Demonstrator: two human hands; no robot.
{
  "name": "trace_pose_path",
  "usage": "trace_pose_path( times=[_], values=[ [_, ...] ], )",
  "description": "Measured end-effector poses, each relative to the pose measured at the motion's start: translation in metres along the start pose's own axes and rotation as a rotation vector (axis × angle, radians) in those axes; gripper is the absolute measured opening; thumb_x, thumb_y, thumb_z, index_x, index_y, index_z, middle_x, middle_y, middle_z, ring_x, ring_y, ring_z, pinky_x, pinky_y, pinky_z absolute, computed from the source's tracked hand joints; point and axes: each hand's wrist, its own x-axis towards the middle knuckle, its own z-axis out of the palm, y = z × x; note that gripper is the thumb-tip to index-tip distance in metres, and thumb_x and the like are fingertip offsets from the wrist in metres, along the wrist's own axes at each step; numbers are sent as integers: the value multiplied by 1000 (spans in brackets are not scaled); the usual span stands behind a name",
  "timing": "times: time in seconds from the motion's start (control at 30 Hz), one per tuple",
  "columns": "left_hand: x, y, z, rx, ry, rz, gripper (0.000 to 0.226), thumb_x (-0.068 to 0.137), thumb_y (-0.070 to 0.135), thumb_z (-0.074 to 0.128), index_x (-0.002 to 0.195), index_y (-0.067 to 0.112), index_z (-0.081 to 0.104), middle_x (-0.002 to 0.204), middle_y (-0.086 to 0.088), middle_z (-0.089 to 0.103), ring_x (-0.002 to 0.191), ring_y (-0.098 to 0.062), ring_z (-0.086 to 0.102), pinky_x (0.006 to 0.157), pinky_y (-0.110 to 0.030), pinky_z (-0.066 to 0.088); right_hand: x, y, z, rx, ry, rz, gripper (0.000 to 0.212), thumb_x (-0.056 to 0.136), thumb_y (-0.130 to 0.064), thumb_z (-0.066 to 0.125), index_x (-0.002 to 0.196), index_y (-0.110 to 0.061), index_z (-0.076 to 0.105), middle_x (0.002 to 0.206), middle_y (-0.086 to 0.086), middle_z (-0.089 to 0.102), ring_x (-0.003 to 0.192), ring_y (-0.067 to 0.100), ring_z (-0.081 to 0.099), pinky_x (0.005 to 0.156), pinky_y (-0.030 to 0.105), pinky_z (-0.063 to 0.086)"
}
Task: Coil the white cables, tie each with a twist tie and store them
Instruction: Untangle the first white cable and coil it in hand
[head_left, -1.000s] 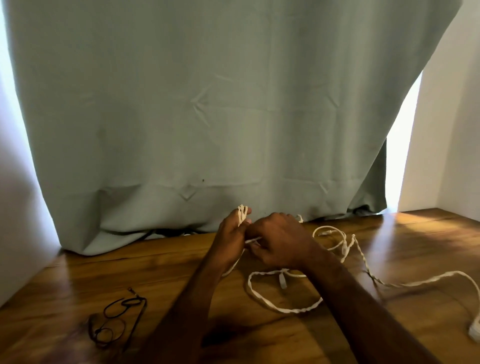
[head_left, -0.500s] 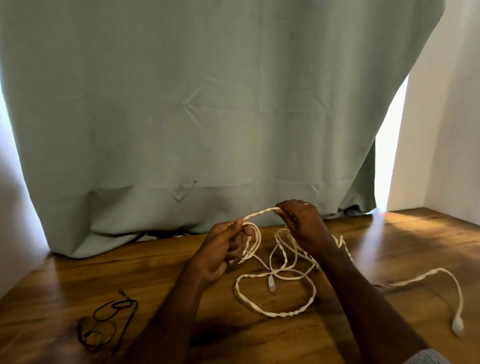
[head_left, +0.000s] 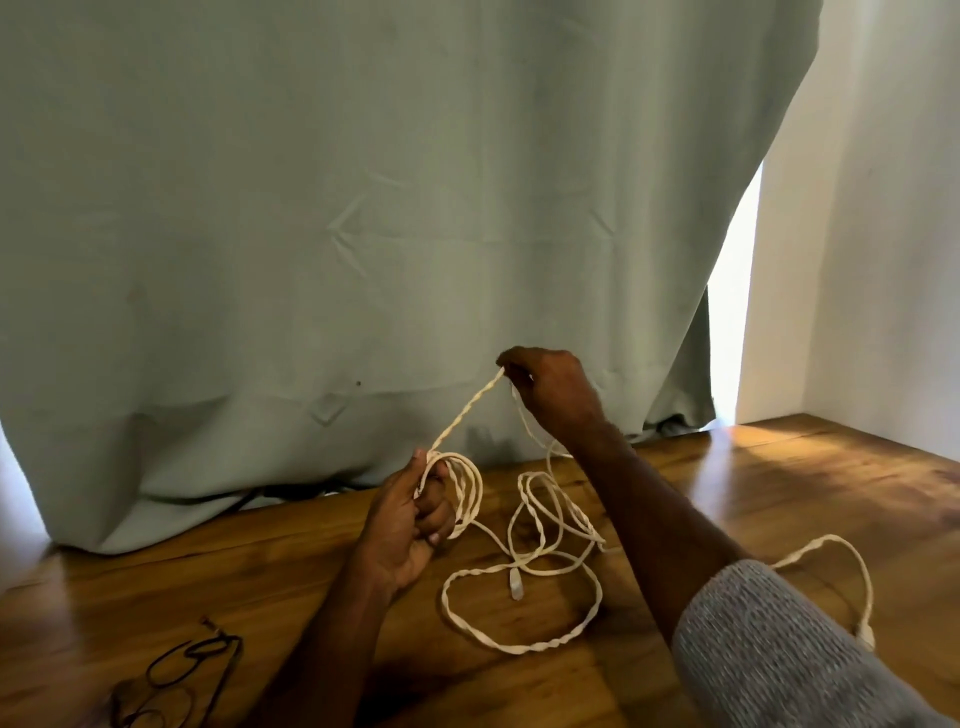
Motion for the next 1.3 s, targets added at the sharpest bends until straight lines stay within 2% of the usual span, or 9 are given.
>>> trace_pose_path(
  times=[0.1,0.27,0.4,0.63,0.8,1.0,1.1,1.2,1.3],
  values=[
    [-1,2,0,-46,-2,1,46,102,42,40,79,7,61,46,4,26,33,-6,22,35,-18,22,11,4,-12,-152,-92,-54,14,97,-21,63,107,-17,72,98,5,75,85,27,70,83,39,52],
    [-1,2,3,-62,-14,9,46,102,41,40,78,6,60,43,4,26,32,-6,22,35,-18,20,26,8,-40,-390,84,-150,13,95,-23,65,105,-15,68,102,9,66,92,30,63,77,44,47],
    [-4,3,3,-79,14,11,46,101,39,41,77,5,59,43,4,25,31,-5,22,36,-19,18,28,17,-50,-385,-186,20,19,101,-33,56,112,-20,64,108,6,60,94,29,62,79,40,46],
    [-8,3,6,-71,16,14,45,101,39,41,79,5,59,43,4,26,31,-5,22,38,-20,15,22,18,-54,-369,-334,202,32,100,-42,56,110,-16,70,103,8,66,88,23,63,71,33,49],
    [-7,7,2,-81,40,43,43,101,39,41,81,4,57,43,5,25,32,-5,22,39,-20,16,4,32,-50,-21,-572,362,15,99,-14,61,111,-6,66,105,16,69,89,27,72,79,39,63],
    [-8,7,0,-95,47,49,45,101,39,41,78,4,58,42,5,26,32,-5,18,38,-19,17,-3,51,-51,-255,-240,270,9,101,-25,55,106,-25,62,90,6,65,77,27,63,69,38,55],
    [-10,10,4,-124,58,63,45,100,38,41,75,6,59,42,5,25,44,-10,7,37,-19,17,2,59,-54,-228,-312,289,14,100,-30,56,109,-24,64,103,8,70,90,29,68,81,45,58],
    [-11,11,5,-166,73,64,46,102,38,40,75,7,59,43,5,26,48,-11,5,36,-19,17,7,55,-60,-184,-198,220,22,103,-33,49,119,-26,62,115,5,69,101,29,66,90,47,51],
    [-11,13,3,-191,83,57,45,103,38,39,75,9,58,43,5,25,47,-11,5,36,-19,18,13,45,-71,-473,-258,188,36,104,-48,41,118,-27,66,108,2,70,101,27,65,97,49,40]
  ],
)
